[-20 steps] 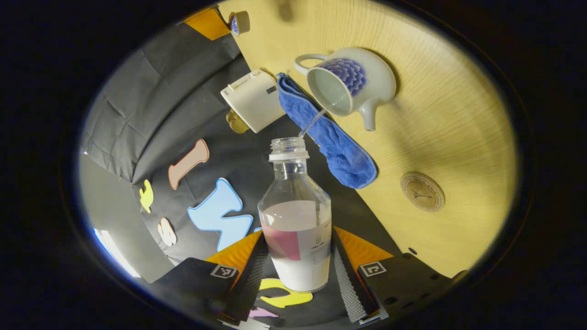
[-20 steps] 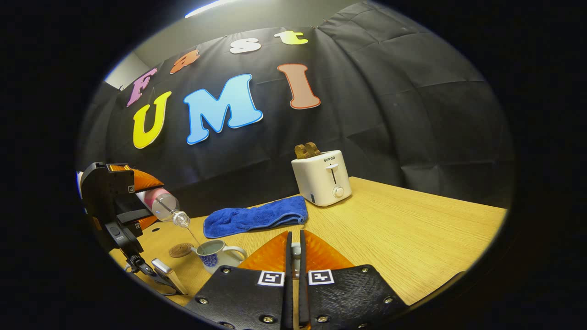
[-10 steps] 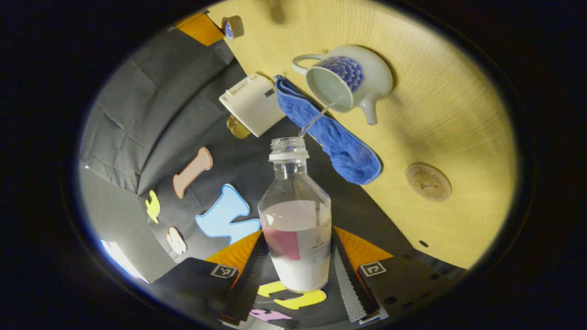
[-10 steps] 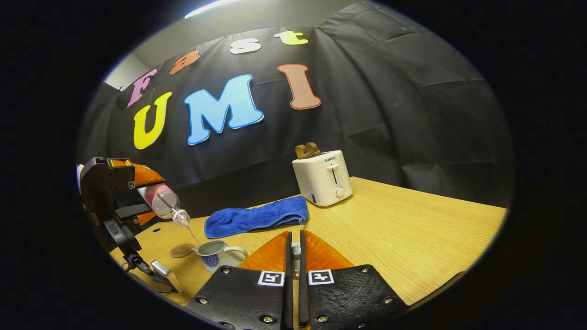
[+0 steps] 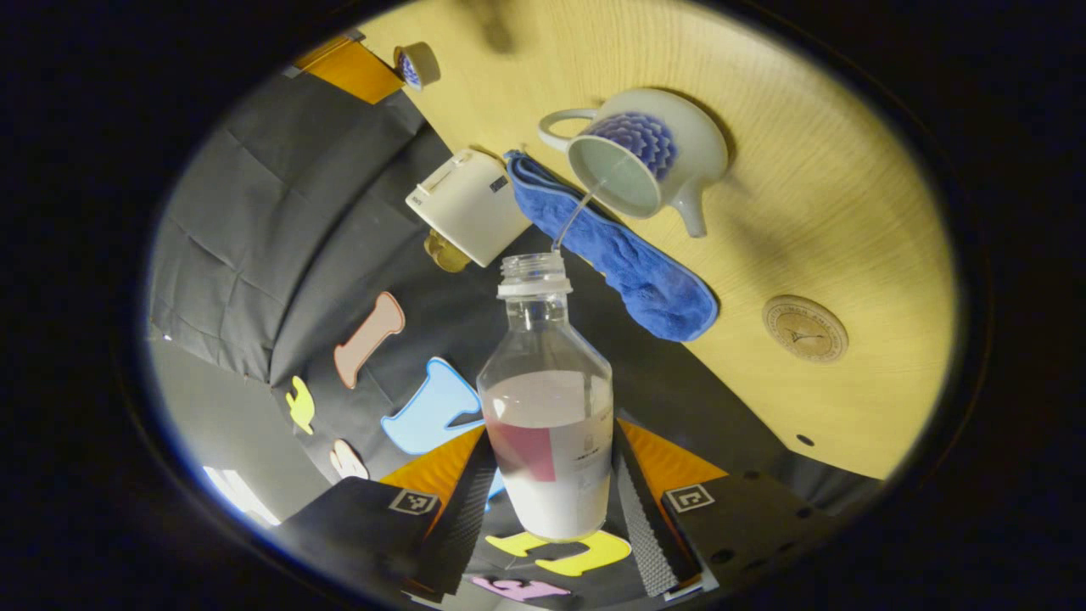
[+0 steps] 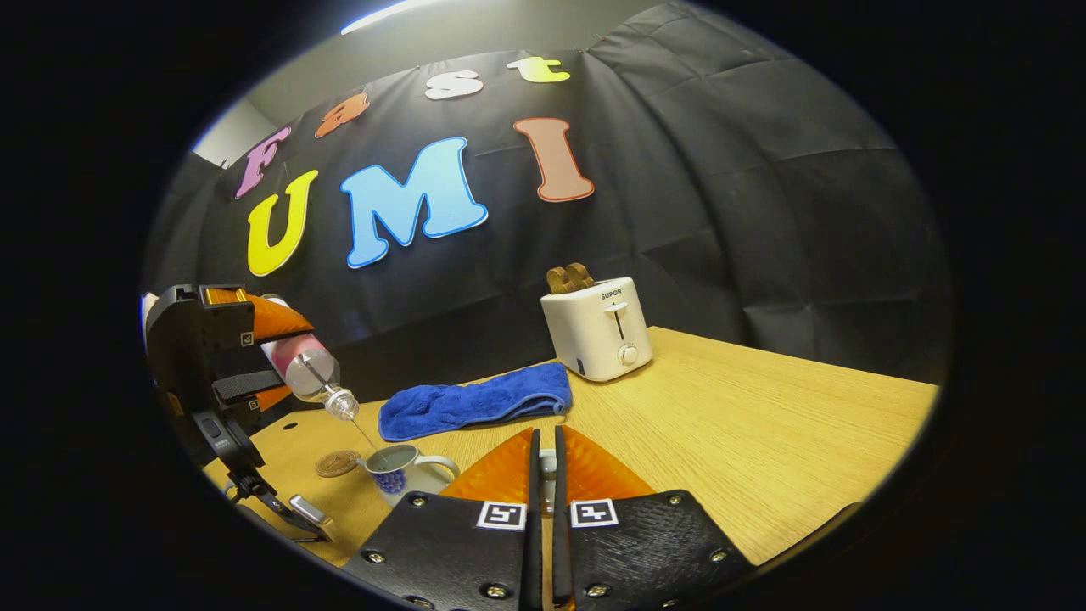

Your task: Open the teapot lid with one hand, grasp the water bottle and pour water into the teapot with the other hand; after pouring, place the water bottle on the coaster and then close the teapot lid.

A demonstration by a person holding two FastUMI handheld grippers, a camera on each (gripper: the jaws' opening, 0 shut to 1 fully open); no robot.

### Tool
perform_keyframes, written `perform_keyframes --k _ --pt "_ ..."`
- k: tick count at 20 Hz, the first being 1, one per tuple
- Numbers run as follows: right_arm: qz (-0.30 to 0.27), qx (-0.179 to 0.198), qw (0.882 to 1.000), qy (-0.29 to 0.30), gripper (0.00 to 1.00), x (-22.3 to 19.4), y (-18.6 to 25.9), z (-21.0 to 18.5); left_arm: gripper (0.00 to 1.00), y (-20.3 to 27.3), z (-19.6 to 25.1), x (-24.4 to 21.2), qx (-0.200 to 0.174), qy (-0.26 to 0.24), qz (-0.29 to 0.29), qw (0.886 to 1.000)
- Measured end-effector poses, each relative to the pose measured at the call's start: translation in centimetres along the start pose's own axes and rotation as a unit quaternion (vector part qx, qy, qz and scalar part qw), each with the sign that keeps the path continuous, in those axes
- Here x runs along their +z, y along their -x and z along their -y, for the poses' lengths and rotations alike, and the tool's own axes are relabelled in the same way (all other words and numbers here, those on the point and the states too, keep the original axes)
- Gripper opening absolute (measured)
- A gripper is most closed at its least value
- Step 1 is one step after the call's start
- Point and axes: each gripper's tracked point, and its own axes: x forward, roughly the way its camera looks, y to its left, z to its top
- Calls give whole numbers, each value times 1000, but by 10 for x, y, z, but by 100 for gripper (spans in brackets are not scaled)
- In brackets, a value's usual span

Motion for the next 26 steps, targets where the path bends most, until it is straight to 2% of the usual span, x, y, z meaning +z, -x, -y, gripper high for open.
perform_keyframes --k 12,17,19,23,26 --pt "2 1 1000 0 5 1 1 0 89 1 14 26 -6 -50 9 999" --pt "0 2 1000 0 5 1 1 -1 89 0 20 27 -11 -46 9 999" --pt "0 2 1000 0 5 1 1 -1 89 -2 16 25 -15 -16 11 1000" --pt "3 -1 1000 -3 5 2 1 1 89 -6 33 13 -33 82 -2 996" --pt "0 0 1000 -4 5 0 1 0 90 -4 67 15 -62 185 -5 981"
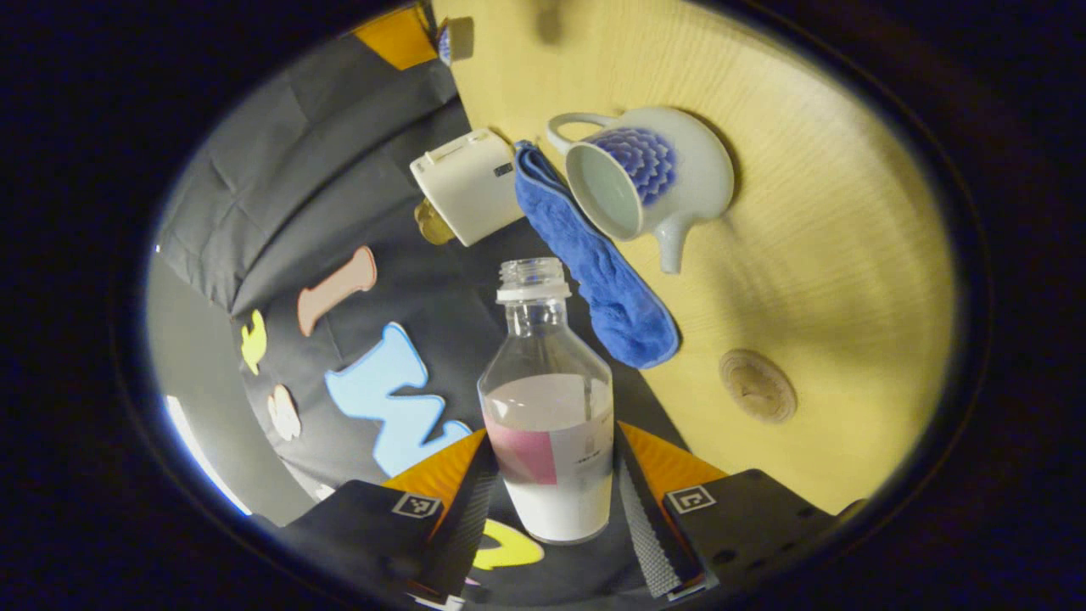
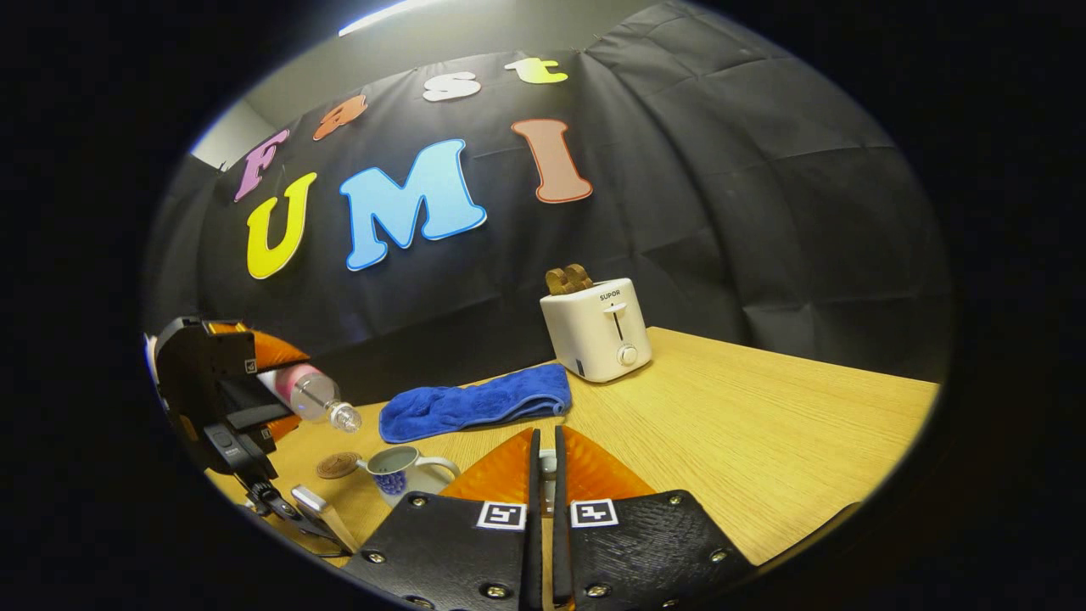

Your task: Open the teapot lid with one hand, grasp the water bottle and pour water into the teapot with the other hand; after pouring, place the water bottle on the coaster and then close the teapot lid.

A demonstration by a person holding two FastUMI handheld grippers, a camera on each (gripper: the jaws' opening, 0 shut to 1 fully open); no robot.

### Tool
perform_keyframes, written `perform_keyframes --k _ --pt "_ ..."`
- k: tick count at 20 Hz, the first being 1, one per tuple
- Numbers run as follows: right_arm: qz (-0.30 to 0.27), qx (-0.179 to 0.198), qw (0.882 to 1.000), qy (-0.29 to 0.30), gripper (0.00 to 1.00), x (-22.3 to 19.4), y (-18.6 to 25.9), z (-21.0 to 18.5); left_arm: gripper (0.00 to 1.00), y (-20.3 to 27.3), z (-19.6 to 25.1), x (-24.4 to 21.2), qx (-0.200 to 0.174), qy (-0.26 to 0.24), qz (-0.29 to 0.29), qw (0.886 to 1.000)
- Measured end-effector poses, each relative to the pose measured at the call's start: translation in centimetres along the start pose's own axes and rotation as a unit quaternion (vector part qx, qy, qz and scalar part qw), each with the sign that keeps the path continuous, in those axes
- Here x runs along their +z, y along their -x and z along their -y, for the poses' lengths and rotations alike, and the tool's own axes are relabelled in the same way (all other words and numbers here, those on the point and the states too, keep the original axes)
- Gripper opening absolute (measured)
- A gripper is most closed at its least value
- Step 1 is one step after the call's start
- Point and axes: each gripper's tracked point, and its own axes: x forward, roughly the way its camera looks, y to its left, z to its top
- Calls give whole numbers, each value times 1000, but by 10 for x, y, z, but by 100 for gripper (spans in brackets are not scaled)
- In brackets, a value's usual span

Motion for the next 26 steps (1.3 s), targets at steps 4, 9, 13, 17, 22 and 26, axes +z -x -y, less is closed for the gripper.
perform_keyframes --k 4,9,13,17,22,26 --pt "4 -3 1000 7 5 2 1 1 89 -14 33 -11 -15 119 -17 993" --pt "3 -5 1000 16 5 1 0 0 89 -22 53 -33 -5 299 -39 953" --pt "3 -6 999 31 5 0 -1 -3 89 -23 52 -38 18 451 -37 891" --pt "2 -7 998 55 5 -4 -2 -8 89 -27 54 -35 22 617 -33 786" --pt "-2 20 998 62 5 -10 -2 -24 90 -34 63 -30 14 774 8 633" --pt "-4 27 997 71 5 -12 -3 -29 81 -42 65 -29 6 830 26 558"
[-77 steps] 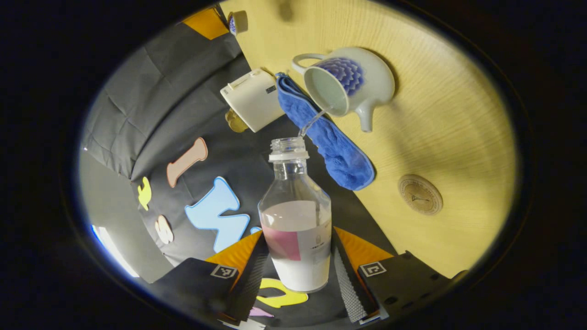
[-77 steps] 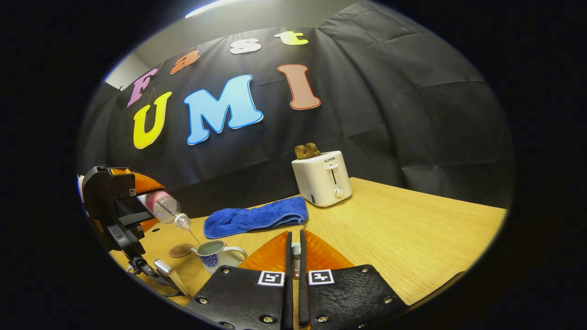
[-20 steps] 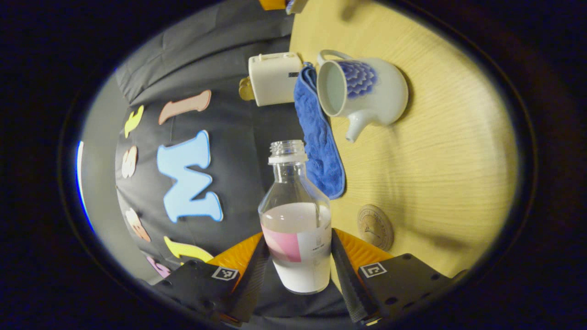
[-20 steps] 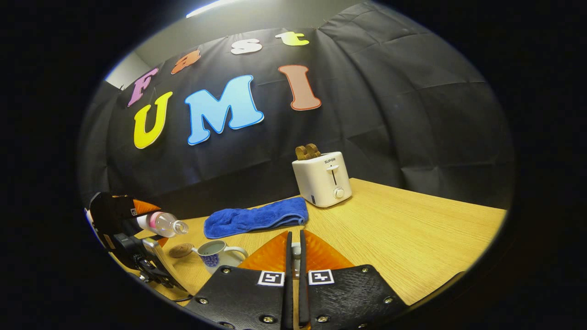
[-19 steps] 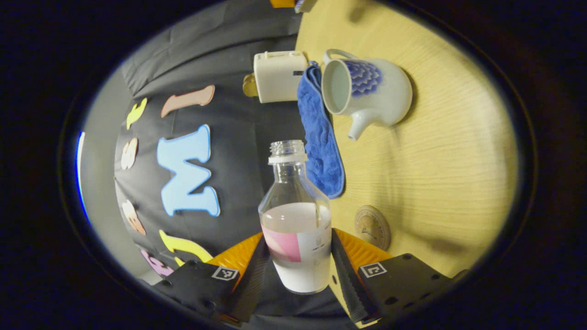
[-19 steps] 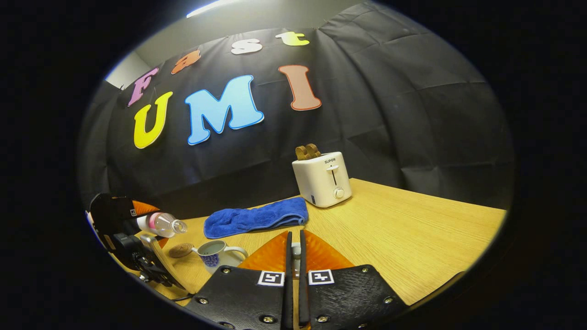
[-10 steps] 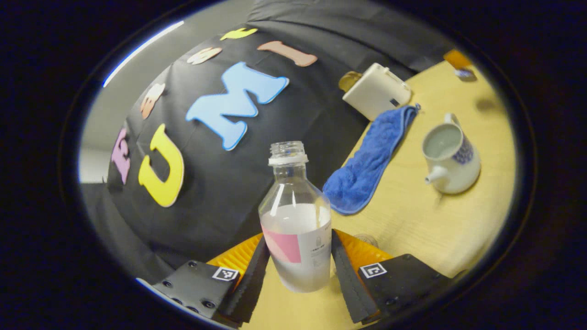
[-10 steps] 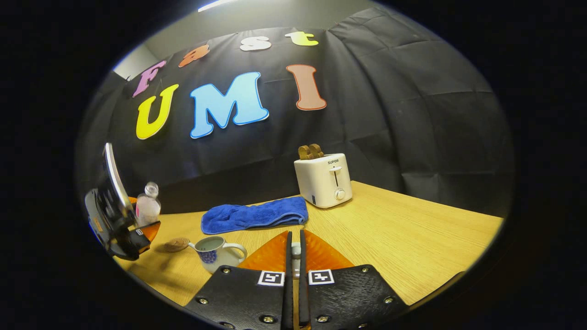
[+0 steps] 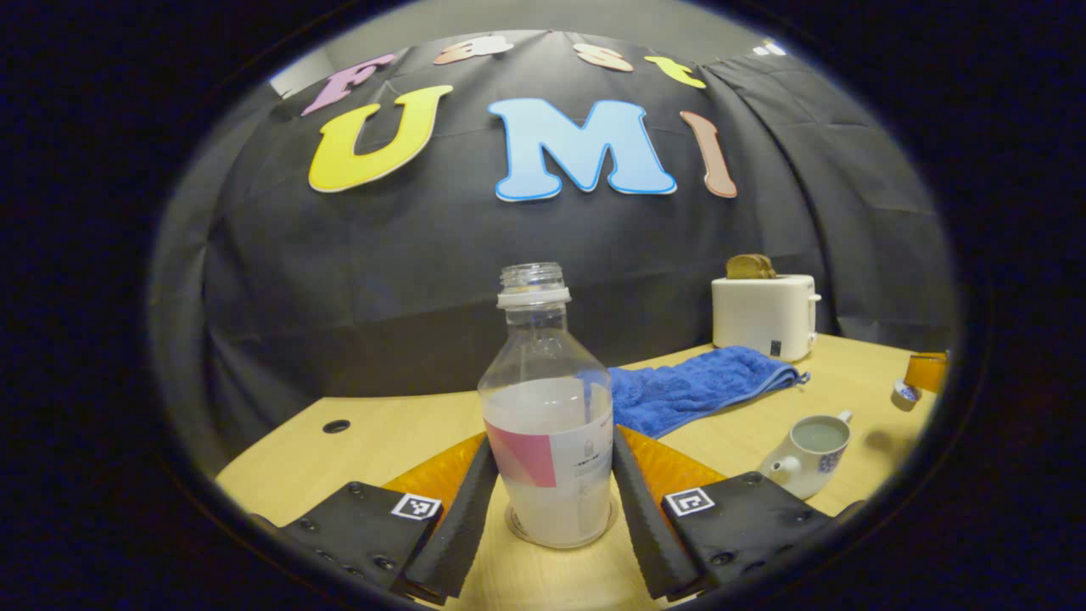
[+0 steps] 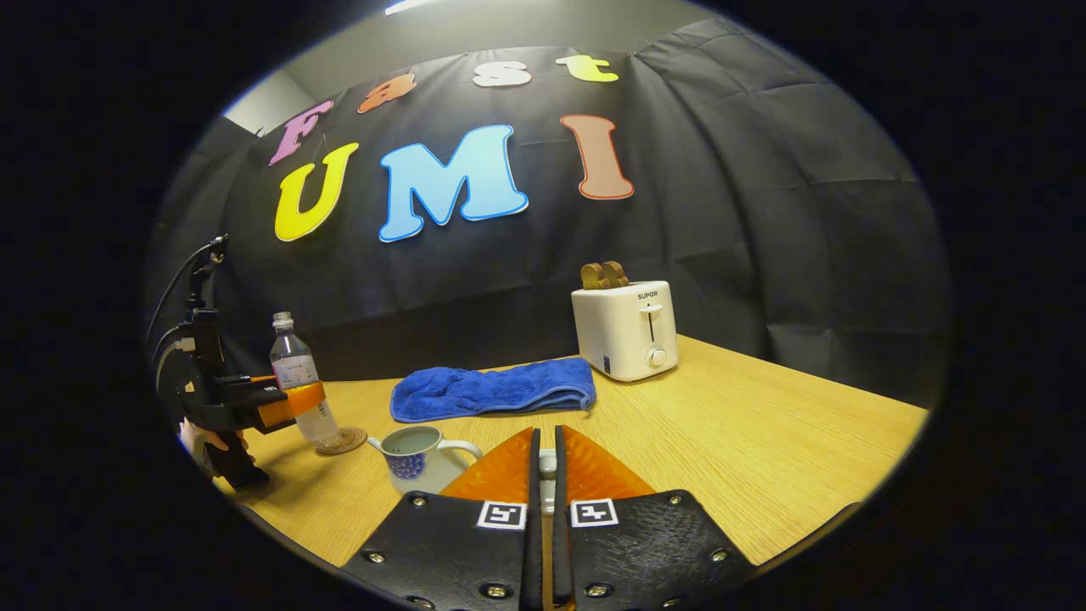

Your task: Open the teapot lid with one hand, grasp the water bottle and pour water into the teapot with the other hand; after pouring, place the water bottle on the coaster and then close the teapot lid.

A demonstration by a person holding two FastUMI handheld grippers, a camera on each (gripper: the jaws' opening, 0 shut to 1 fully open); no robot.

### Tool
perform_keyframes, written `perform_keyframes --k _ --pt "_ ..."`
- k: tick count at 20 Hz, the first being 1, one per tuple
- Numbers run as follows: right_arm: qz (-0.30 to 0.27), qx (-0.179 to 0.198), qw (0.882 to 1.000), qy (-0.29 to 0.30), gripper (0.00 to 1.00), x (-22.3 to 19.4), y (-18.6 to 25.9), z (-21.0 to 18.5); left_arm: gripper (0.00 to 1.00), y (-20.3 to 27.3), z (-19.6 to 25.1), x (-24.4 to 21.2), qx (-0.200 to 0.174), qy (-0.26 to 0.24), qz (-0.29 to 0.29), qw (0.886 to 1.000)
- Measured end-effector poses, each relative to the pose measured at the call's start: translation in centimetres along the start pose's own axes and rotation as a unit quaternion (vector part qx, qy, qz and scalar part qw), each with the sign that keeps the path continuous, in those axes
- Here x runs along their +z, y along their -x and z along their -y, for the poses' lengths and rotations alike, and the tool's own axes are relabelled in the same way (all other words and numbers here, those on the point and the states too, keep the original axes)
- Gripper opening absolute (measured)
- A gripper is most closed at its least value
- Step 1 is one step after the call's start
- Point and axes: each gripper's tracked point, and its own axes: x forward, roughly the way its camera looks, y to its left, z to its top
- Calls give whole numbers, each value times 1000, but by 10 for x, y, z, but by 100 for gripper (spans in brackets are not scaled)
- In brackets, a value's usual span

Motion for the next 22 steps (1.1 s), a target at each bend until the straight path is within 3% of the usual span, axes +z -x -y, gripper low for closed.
perform_keyframes --k 1,4,10,13,16,22 --pt "1 1 1000 4 5 0 0 -1 89 -3 2 -2 -8 27 -2 1000" --pt "4 4 1000 14 5 1 0 -4 89 -16 -3 -5 -1 75 6 997" --pt "5 8 1000 23 5 0 1 -7 88 -19 -9 -7 12 48 6 999" --pt "5 9 1000 23 5 1 0 -8 90 -16 -6 -11 4 48 -8 999" --pt "5 10 1000 25 5 0 1 -9 100 -15 -5 -19 16 48 -17 999" --pt "10 16 999 43 5 0 2 -15 100 9 -6 -20 23 33 -12 999"
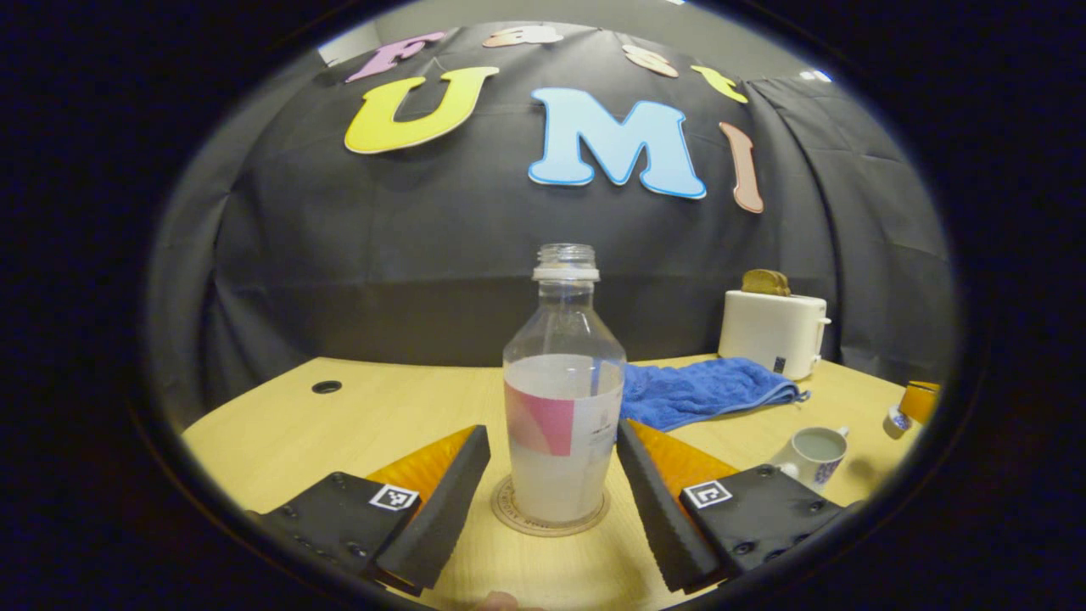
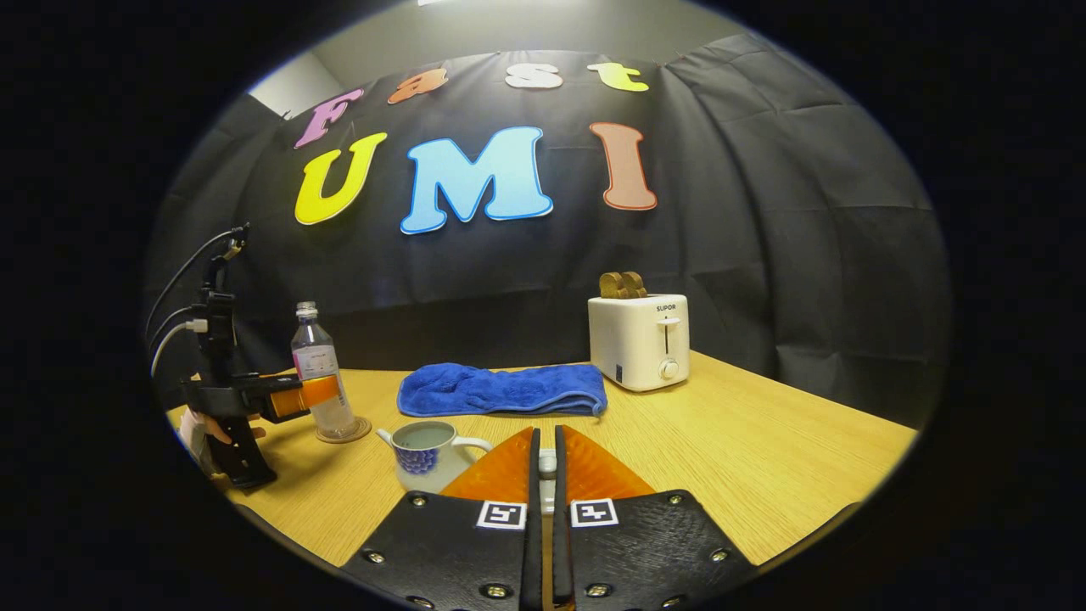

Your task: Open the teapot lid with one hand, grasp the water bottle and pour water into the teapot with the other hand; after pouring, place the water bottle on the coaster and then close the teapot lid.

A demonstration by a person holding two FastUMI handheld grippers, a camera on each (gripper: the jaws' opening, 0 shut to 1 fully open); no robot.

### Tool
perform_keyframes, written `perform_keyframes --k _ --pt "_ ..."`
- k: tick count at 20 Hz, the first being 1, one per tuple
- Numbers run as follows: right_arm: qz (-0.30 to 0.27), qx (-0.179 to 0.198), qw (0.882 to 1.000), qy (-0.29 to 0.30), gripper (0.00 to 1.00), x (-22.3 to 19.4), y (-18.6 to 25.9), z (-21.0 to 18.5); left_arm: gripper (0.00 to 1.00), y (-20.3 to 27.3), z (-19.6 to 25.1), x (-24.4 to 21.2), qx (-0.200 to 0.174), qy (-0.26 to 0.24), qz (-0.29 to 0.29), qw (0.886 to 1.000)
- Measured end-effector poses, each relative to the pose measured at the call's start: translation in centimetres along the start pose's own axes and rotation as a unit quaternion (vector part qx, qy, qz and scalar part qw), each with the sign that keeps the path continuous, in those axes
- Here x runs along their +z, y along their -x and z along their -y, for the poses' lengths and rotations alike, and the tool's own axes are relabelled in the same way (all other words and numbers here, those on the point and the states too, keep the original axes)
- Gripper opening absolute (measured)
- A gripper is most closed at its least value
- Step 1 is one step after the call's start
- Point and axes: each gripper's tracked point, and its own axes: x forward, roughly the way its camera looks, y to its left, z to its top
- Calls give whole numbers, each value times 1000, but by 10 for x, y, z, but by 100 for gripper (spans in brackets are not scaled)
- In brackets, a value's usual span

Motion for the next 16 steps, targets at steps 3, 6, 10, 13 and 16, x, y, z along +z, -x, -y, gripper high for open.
perform_keyframes --k 3,6,10,13,16 --pt "5 6 1000 16 5 1 0 -7 100 19 0 0 -1 -8 4 1000" --pt "10 13 999 32 5 2 1 -14 100 38 -9 3 16 7 6 1000" --pt "4 20 999 30 5 0 -7 -22 100 62 -15 12 32 4 19 999" --pt "-11 33 999 29 5 0 -17 -36 100 70 -13 18 28 -6 31 999" --pt "6 42 998 37 5 20 -28 -56 100 76 -14 26 25 -2 40 999"
